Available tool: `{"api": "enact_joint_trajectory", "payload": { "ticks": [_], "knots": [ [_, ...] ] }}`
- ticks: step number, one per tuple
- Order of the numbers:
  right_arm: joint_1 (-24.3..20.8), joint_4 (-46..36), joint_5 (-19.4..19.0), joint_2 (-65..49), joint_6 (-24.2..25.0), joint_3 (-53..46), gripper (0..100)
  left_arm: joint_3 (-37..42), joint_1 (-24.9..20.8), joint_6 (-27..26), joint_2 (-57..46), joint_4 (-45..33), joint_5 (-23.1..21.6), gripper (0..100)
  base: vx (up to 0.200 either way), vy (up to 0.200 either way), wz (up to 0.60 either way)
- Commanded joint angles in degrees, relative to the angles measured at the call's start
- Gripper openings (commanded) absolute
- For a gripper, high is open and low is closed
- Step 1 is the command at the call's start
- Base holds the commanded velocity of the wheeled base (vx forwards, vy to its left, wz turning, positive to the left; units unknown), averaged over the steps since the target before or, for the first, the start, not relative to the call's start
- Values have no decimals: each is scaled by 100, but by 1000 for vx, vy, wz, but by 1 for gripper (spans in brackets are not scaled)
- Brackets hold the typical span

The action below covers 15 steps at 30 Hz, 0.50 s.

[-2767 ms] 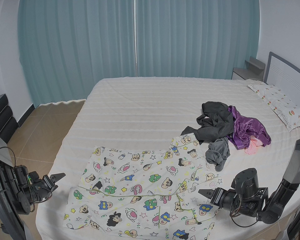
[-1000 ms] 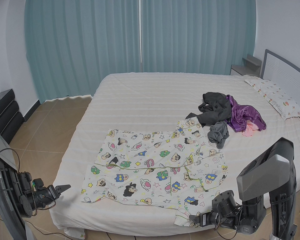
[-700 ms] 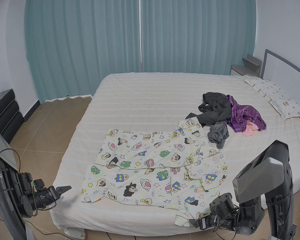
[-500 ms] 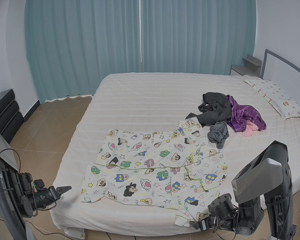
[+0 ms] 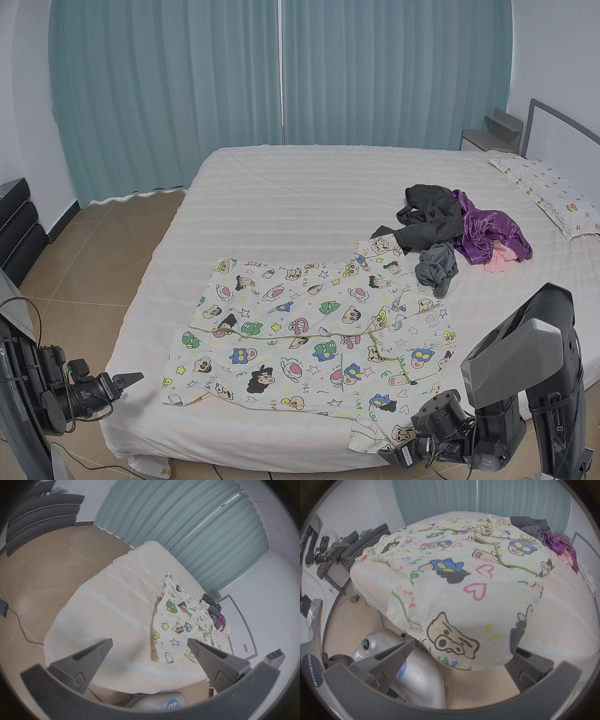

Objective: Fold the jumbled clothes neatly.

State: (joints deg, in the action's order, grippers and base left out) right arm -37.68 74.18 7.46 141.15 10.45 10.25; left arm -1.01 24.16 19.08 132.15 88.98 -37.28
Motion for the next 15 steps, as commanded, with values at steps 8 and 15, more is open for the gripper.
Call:
{"api": "enact_joint_trajectory", "payload": {
  "ticks": [8, 15],
  "knots": [
    [24, -378, 1, -71, -52, 258, 0, 101, 1, 8, 13, 102, -7, 100, 0, 0, 0],
    [33, -343, 19, -71, 10, 214, 0, 101, 1, -1, 13, 102, 1, 100, 0, 0, 0]
  ]
}}
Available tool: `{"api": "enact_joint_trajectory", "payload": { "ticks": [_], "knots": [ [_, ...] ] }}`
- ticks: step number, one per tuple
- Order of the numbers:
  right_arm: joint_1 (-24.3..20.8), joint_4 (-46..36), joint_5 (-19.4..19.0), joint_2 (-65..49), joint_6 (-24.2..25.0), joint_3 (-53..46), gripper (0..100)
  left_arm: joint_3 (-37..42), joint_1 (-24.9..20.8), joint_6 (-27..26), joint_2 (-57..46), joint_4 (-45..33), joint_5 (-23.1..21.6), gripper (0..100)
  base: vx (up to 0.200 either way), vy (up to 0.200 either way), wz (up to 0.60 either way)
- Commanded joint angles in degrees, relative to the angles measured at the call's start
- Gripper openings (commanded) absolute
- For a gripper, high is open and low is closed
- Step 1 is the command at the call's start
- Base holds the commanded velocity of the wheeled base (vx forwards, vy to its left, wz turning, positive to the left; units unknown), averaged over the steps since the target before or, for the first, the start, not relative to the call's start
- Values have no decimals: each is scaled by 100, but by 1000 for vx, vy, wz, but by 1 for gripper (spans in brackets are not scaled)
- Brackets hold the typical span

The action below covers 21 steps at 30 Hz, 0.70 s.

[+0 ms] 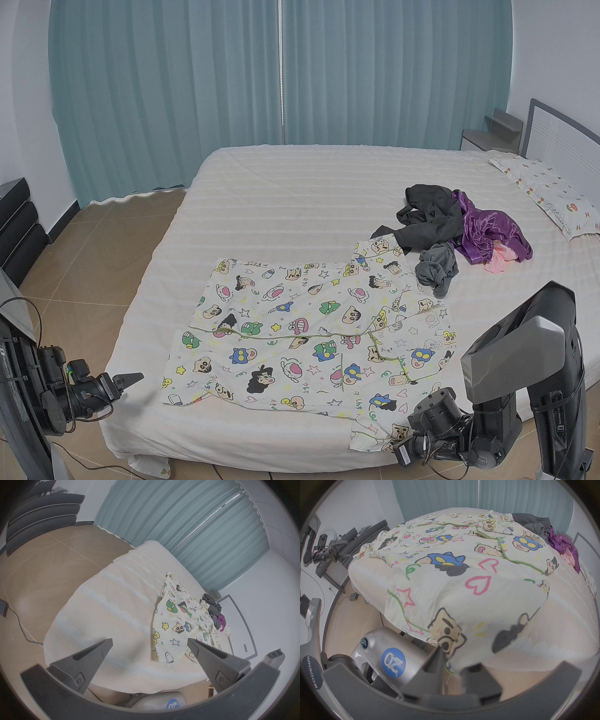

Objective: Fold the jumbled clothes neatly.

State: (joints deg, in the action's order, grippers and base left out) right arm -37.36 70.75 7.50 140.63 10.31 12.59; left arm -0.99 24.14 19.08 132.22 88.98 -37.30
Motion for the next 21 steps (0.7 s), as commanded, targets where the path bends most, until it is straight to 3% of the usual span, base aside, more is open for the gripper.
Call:
{"api": "enact_joint_trajectory", "payload": {
  "ticks": [1, 8, 12, 14, 16, 21],
  "knots": [
    [1, 17, 24, -27, 41, -29, 0, 99, 3, -1, 6, 102, 4, 100, 0, 0, 0],
    [1, 694, -38, -45, 50, -653, 0, 99, -58, -9, -30, 58, 13, 100, 0, 0, 0],
    [142, 1371, -275, -18, 50, -1101, 0, 99, -129, -115, -82, -188, 13, 100, 0, 0, 0],
    [344, 1810, -521, 26, 50, -1259, 0, 99, -199, -730, -117, -645, 13, 100, 0, 0, 0],
    [432, 1845, -521, 35, 76, -1259, 0, 99, -234, -1090, -109, -873, 21, 100, 0, 0, 0],
    [484, 1810, -556, -45, 76, -1259, 0, 90, -621, -1222, -100, -1023, 74, 100, 0, 0, 0]
  ]
}}
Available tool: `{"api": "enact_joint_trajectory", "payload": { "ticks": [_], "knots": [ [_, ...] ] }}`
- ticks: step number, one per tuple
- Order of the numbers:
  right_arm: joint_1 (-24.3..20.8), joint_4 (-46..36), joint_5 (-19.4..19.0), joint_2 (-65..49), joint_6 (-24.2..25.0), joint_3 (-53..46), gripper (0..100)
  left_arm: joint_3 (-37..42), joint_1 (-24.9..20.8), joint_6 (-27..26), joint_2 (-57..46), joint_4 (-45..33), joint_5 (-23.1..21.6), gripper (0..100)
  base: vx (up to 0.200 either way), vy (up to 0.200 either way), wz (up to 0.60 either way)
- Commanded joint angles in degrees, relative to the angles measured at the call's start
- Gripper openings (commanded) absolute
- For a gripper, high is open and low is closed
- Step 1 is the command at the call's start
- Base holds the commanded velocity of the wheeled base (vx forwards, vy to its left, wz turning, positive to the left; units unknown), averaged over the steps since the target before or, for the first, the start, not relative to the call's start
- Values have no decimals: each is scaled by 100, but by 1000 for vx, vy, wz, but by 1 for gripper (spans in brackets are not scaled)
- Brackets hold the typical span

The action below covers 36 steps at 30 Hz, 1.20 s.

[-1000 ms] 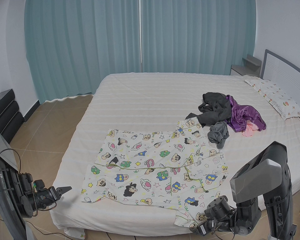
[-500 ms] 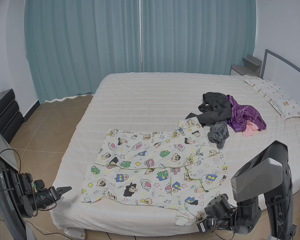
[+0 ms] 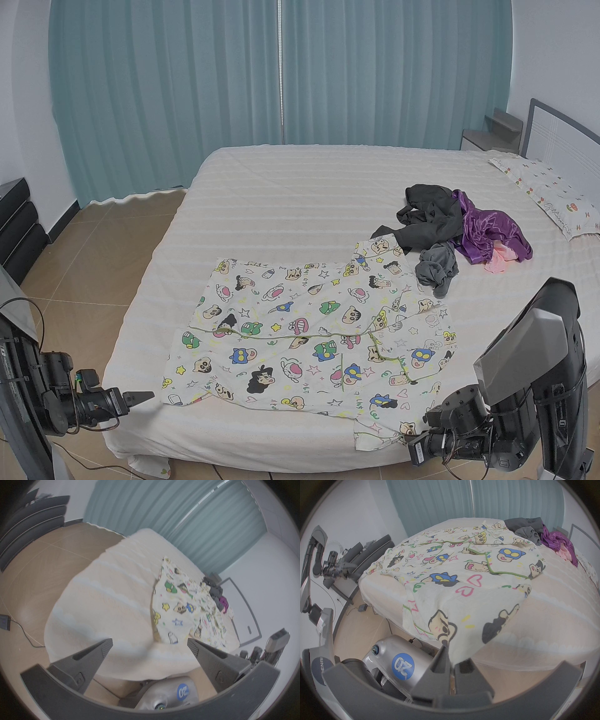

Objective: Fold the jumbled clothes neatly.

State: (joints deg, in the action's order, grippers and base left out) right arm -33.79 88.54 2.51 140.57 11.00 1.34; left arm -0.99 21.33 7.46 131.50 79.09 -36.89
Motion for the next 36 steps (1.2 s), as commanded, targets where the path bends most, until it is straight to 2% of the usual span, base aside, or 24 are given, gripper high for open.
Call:
{"api": "enact_joint_trajectory", "payload": {
  "ticks": [1, 6, 9, 11, 15, 27, 33, 34, 36],
  "knots": [
    [127, 32, -58, -38, 8, -134, 0, 90, -340, -61, -28, -34, 33, 100, 0, 0, 0],
    [127, -21, -58, -82, 8, -134, 0, -191, -859, 19, 113, -25, 446, 100, 0, 0, 0],
    [118, -56, -58, -82, 17, -134, 0, -279, -1017, 177, 130, -25, 472, 100, 0, 0, 0],
    [118, -65, -58, -91, 17, -134, 0, -543, -1202, 502, 227, -25, 490, 100, 0, 0, 0],
    [127, -74, -67, -205, 17, -134, 0, -771, -1246, 590, 341, -34, 665, 100, 0, 0, 0],
    [145, -74, -67, -214, 25, -134, 0, -1017, -1685, 546, 482, -25, 665, 100, 0, 0, 0],
    [162, -74, -67, -223, 34, -134, 0, -1026, -1747, 388, 543, -25, 718, 100, 0, 0, 0],
    [171, -74, -67, -223, 34, -134, 0, -1026, -1747, 361, 552, -17, 762, 0, 0, 0, 0],
    [180, -74, -67, -223, 34, -134, 0, -1053, -1738, 344, 587, -17, 894, 0, 0, 0, 0]
  ]
}}
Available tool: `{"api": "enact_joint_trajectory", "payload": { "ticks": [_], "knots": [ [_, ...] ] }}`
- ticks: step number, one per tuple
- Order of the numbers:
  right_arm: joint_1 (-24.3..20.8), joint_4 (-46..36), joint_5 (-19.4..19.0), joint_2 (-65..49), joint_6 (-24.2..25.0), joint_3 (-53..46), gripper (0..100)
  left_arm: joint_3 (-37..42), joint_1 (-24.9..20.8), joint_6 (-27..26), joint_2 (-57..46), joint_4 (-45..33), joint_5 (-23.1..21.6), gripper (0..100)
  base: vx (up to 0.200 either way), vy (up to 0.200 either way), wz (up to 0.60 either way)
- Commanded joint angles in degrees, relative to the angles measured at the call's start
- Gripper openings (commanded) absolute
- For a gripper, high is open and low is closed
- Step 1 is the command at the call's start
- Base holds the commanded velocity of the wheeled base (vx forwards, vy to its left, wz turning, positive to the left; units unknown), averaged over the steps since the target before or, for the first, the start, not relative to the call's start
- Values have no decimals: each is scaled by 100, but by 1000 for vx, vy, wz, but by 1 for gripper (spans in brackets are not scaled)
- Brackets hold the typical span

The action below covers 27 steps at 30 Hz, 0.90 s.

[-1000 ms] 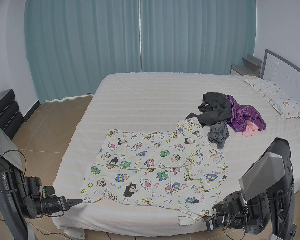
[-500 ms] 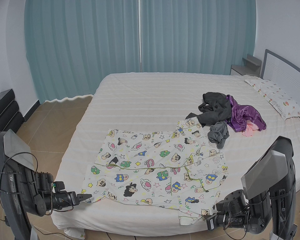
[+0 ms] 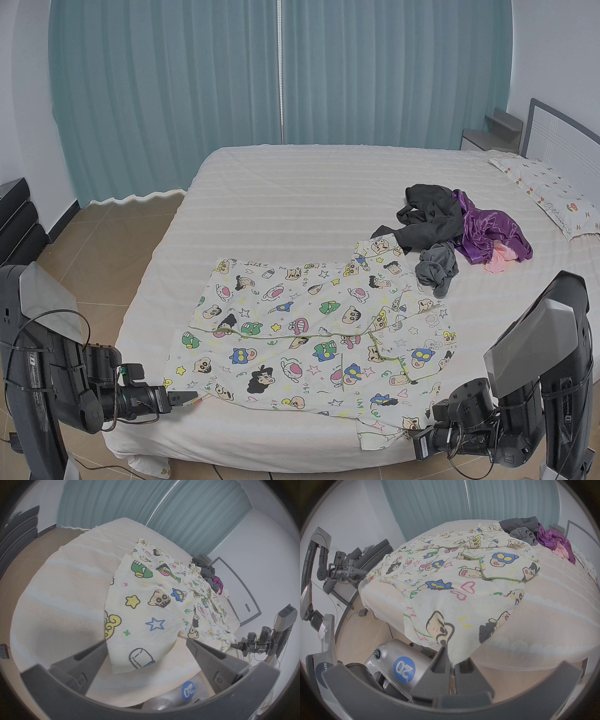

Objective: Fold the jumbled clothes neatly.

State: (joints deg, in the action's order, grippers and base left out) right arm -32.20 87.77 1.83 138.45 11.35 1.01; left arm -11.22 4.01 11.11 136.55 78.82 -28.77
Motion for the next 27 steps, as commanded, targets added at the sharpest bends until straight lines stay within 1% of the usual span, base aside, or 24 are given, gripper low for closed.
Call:
{"api": "enact_joint_trajectory", "payload": {
  "ticks": [1, 2, 8, 11, 12, 13, 14, 16, 18, 25, 27],
  "knots": [
    [20, 3, 2, -11, -1, -101, 0, -30, -6, -21, 83, 10, 82, 0, 0, 0, 0],
    [29, 3, 2, -11, 8, -101, 0, -83, 21, -21, 109, 10, 196, 0, 0, 0, 0],
    [29, -67, 2, -116, 131, -101, 0, -91, 109, -30, 100, 10, 223, 0, 0, 0, 0],
    [29, -278, -16, -292, 131, -101, 0, -56, 135, -30, 65, 10, 223, 0, 0, 0, 0],
    [20, -542, -42, -485, 131, -101, 0, -39, 153, -38, 39, 10, 223, 0, 0, 0, 0],
    [20, -542, -42, -485, 131, -101, 0, -39, 153, -38, 39, 10, 223, 0, 0, 0, 0],
    [20, -823, -86, -670, 131, -101, 0, -39, 241, -126, -23, 1, 223, 0, 0, 0, 0],
    [20, -1060, -139, -811, 122, -101, 0, -47, 337, -284, -49, 1, 223, 0, 0, 0, 0],
    [20, -1192, -148, -899, 122, -101, 0, -39, 364, -363, -120, -34, 223, 0, 0, 0, 0],
    [3, -1649, -148, -1013, 69, -101, 0, 49, 364, -399, -260, -60, 223, 0, 0, 0, 0],
    [-15, -1781, -156, -1048, 69, -101, 0, 128, 355, -574, -260, -69, 223, 0, 0, 0, 0]
  ]
}}
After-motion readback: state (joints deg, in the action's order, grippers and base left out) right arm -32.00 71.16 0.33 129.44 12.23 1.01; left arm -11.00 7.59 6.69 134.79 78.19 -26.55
